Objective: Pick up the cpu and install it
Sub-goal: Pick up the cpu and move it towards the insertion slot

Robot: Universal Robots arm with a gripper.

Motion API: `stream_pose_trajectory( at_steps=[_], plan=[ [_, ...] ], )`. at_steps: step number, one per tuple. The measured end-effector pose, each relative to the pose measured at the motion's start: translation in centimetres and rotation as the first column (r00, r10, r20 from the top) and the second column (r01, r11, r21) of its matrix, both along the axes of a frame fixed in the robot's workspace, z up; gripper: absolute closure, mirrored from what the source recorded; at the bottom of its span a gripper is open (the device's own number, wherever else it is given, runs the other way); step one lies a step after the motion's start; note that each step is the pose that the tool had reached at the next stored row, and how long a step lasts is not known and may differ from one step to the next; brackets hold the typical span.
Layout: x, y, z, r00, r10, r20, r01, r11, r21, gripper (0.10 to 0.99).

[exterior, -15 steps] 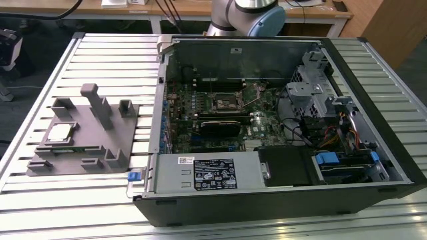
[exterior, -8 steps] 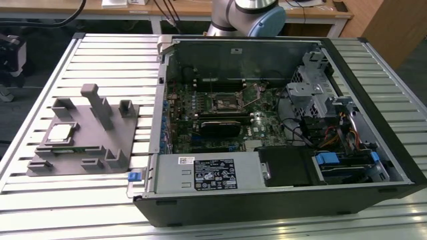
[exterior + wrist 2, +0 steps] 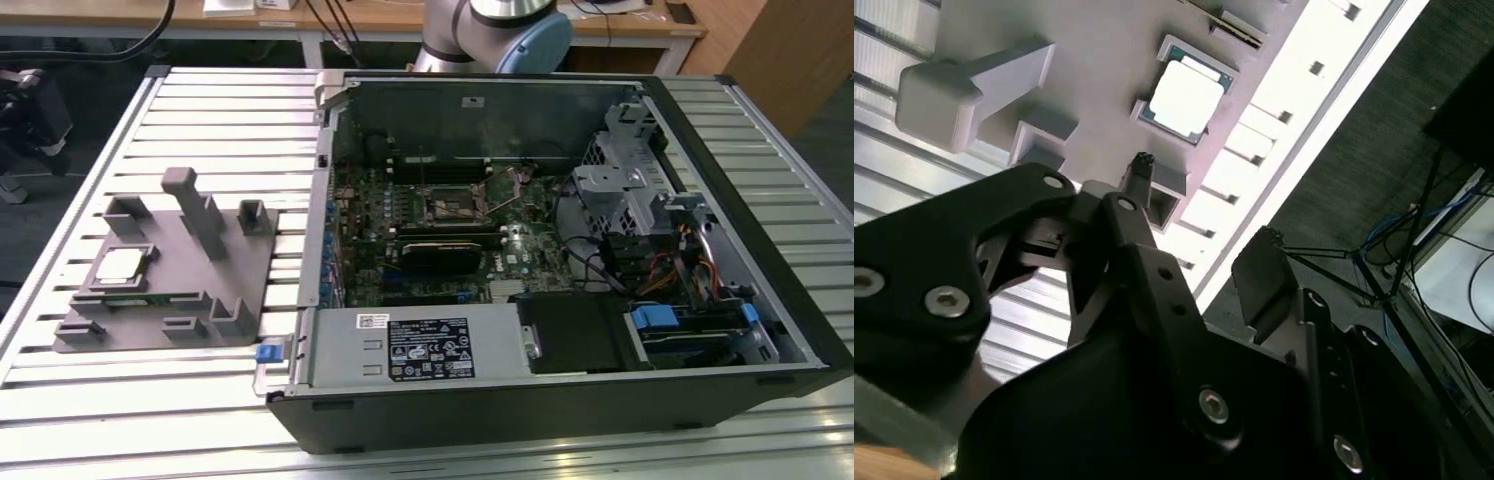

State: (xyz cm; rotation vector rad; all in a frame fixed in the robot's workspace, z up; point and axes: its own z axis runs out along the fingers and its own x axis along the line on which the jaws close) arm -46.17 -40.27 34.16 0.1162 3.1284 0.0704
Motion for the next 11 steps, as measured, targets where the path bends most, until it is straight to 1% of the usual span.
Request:
stream_pose_trajectory(
  at_steps=[1,2,11],
  plan=[
    [0.0,0.0,-0.05,1.0,0.0,0.0,0.0,1.0,0.0,0.506],
    [0.0,-0.01,-0.1,1.0,0.0,0.0,0.0,1.0,0.0,0.439],
    [0.0,-0.01,-0.64,1.0,0.0,-0.0001,0.0,1.0,0.0,0.439]
  ],
)
